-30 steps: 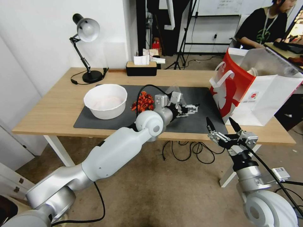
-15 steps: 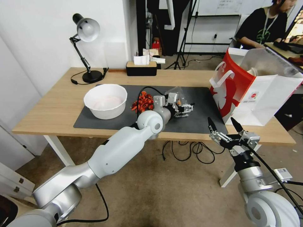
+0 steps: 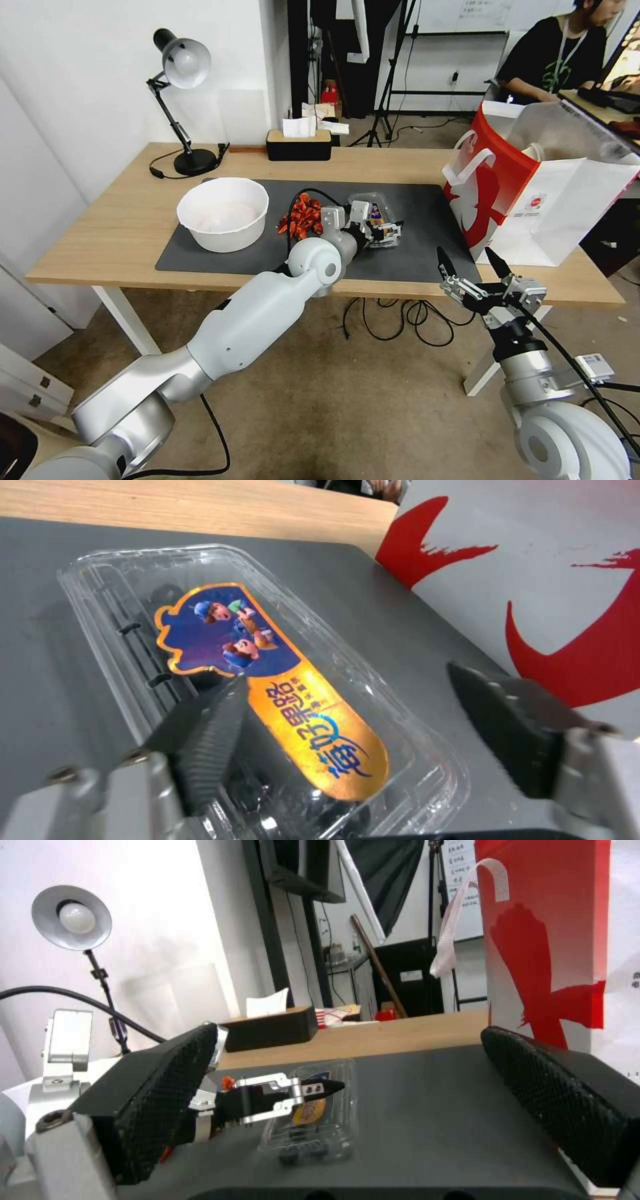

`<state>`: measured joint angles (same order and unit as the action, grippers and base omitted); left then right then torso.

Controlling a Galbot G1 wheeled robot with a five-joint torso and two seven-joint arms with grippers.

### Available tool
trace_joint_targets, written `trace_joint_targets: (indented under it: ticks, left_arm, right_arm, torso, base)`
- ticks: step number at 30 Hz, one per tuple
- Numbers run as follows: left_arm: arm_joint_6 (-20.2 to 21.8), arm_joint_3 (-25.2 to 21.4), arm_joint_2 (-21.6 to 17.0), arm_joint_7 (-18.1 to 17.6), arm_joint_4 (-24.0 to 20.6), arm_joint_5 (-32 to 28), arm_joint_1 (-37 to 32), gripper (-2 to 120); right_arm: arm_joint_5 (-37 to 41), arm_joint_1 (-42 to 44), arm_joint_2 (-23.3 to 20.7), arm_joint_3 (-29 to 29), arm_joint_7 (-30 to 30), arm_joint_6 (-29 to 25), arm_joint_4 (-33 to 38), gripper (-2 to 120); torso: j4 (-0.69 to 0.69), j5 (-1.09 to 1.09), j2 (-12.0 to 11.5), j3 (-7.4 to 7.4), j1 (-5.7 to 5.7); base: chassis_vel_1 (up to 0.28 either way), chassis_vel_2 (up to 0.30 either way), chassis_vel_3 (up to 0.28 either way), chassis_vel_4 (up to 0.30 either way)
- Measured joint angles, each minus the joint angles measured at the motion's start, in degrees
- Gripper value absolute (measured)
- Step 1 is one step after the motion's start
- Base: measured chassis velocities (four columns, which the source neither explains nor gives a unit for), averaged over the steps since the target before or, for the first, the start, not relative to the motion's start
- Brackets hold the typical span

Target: Close the disposable takeout box, then place it into the delivery bag.

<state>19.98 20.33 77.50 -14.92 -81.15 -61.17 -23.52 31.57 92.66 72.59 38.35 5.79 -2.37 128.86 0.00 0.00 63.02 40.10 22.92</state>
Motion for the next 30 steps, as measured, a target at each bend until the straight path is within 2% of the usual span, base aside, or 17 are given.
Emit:
trace_joint_targets:
  ticks: [2, 5, 7, 10, 12, 14, 15, 19, 25, 28, 30]
  left_arm:
    - [-0.03, -0.01, 0.01, 0.00, 0.02, 0.06, -0.01, 69]
    - [-0.06, -0.03, -0.16, -0.07, 0.02, 0.36, -0.08, 54]
    - [-0.07, -0.03, -0.24, -0.07, 0.02, 0.41, -0.11, 51]
    - [-0.07, -0.05, -0.63, -0.05, -0.04, 0.81, -0.34, 34]
    - [-0.08, -0.05, -0.68, -0.05, -0.10, 0.90, -0.41, 31]
    - [-0.08, -0.02, -0.75, -0.13, -0.40, 1.14, -0.66, 19]
    - [-0.08, -0.02, -0.75, -0.13, -0.40, 1.14, -0.66, 19]
    - [-0.08, 0.26, -1.02, -0.28, -0.88, 1.86, -1.05, 3]
    - [-0.07, 0.65, -1.49, -0.12, -1.09, 2.92, -1.22, 0]
    - [-0.08, 0.88, -1.85, 0.01, -1.39, 3.50, -1.34, 0]
    - [-0.07, 0.98, -1.94, 0.06, -1.46, 3.65, -1.36, 0]
  right_arm:
    - [0.00, -0.02, 0.00, 0.00, 0.00, 0.00, 0.00, 100]
    - [0.00, -0.22, -0.03, -0.07, 0.00, 0.00, -0.02, 100]
    - [0.00, -0.26, -0.03, -0.10, 0.00, 0.01, -0.03, 100]
    - [0.00, -0.54, -0.03, -0.24, -0.13, 0.21, -0.06, 100]
    - [0.00, -0.60, -0.05, -0.26, -0.22, 0.31, -0.06, 100]
    - [0.09, -0.67, -0.18, -0.27, -0.46, 0.55, -0.03, 100]
    - [0.09, -0.67, -0.18, -0.27, -0.46, 0.55, -0.03, 100]
    - [1.27, -0.88, -0.46, -0.28, -1.33, 0.81, 0.59, 100]
    - [3.19, -2.21, -0.90, -0.27, -4.16, 2.84, 0.85, 100]
    - [6.88, -4.11, -1.27, -0.81, -10.14, 7.68, 1.26, 100]
    - [8.88, -4.87, -1.52, -0.92, -12.06, 9.36, 1.37, 100]
  torso:
    - [0.00, 0.00, 0.00, 0.00, 0.00]
    - [0.00, 0.00, 0.00, 0.00, 0.00]
    - [0.00, 0.00, 0.00, 0.00, 0.00]
    - [0.00, 0.00, 0.00, 0.00, 0.00]
    - [0.00, 0.00, 0.00, 0.00, 0.00]
    - [0.00, 0.00, 0.00, 0.00, 0.00]
    - [0.00, 0.00, 0.00, 0.00, 0.00]
    - [0.00, 0.00, 0.00, 0.00, 0.00]
    - [0.00, -0.01, 0.00, 0.00, 0.00]
    - [0.00, 0.00, 0.00, 0.00, 0.00]
    - [0.00, 0.00, 0.00, 0.00, 0.00]
  base:
    - [0.000, 0.000, 0.000, 0.000]
    - [0.000, 0.000, 0.000, 0.000]
    - [0.000, 0.000, 0.000, 0.000]
    - [0.000, 0.000, 0.000, 0.000]
    - [0.000, 0.000, 0.000, 0.000]
    - [0.000, 0.000, 0.000, 0.000]
    - [0.000, 0.000, 0.000, 0.000]
    - [0.000, 0.000, 0.000, 0.000]
    - [0.000, 0.000, 0.000, 0.000]
    - [0.000, 0.000, 0.000, 0.000]
    - [0.000, 0.000, 0.000, 0.000]
